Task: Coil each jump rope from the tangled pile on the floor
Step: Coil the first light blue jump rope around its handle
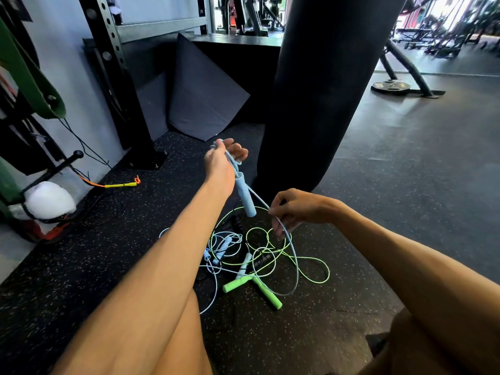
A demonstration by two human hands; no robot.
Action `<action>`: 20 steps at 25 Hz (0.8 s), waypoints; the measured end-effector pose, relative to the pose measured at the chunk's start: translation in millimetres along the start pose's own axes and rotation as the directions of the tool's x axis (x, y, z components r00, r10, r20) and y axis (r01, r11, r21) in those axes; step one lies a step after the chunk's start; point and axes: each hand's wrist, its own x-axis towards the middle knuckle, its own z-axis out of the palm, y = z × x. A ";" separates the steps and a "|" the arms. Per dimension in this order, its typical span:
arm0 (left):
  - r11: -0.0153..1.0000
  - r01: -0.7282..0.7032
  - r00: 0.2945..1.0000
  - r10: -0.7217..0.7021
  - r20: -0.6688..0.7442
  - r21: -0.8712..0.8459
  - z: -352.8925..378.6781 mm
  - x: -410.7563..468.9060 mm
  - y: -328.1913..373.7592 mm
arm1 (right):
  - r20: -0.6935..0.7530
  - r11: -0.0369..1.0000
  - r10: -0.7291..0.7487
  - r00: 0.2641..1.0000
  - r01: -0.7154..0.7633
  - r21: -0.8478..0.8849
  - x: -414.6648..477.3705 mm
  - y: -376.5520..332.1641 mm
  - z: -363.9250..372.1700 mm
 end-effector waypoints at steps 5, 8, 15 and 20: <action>0.799 -0.189 0.982 0.140 0.129 0.571 -11.7 2.4 -9.1 | -0.216 0.956 -0.242 0.946 0.195 -0.217 0.5 -17.2 -2.2; 0.575 -0.230 0.969 0.060 0.240 0.785 -16.1 -1.9 -15.3 | -0.333 0.857 -0.449 0.829 0.295 -0.422 4.3 -23.0 -7.0; 0.499 -0.123 0.816 -0.442 0.374 0.858 -10.8 -23.9 -17.8 | -0.510 0.734 -0.666 0.545 0.352 -0.581 3.4 -27.5 -19.9; 0.656 0.151 0.617 -0.647 0.448 0.739 -2.5 -32.3 -8.5 | -0.634 0.821 -0.571 0.521 0.380 -0.427 0.9 -17.4 -32.0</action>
